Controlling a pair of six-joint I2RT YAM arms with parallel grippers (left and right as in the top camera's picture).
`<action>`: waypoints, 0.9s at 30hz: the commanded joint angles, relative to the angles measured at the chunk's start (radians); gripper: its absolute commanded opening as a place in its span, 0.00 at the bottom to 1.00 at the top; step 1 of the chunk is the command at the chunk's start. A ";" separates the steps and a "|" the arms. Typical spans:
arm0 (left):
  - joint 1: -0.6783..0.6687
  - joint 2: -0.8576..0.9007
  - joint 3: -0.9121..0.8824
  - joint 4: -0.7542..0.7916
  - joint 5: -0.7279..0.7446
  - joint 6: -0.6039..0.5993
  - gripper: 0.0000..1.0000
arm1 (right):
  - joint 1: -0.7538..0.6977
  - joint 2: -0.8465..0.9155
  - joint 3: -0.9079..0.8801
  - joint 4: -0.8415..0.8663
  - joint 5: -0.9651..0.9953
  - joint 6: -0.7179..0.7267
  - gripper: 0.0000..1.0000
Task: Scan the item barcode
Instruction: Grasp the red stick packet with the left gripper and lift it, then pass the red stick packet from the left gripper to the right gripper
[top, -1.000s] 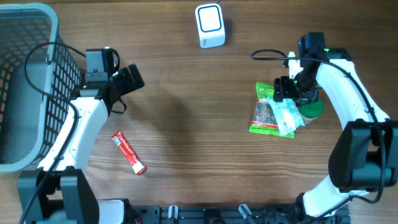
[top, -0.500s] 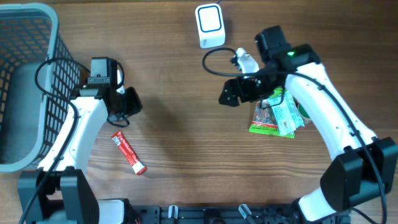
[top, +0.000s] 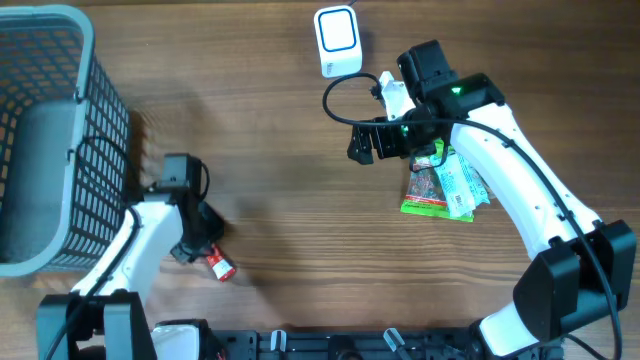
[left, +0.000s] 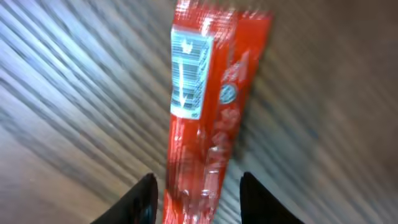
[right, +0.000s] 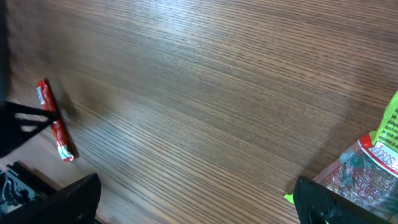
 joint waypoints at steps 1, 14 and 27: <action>0.001 -0.003 -0.039 0.104 0.178 -0.039 0.29 | 0.002 -0.007 0.006 0.002 0.010 0.012 0.99; -0.398 -0.002 -0.022 0.522 0.278 -0.067 0.43 | 0.002 -0.007 0.006 -0.011 0.008 0.014 1.00; -0.031 0.034 0.293 0.180 0.176 0.408 0.31 | 0.323 0.005 -0.145 0.251 0.031 0.275 0.59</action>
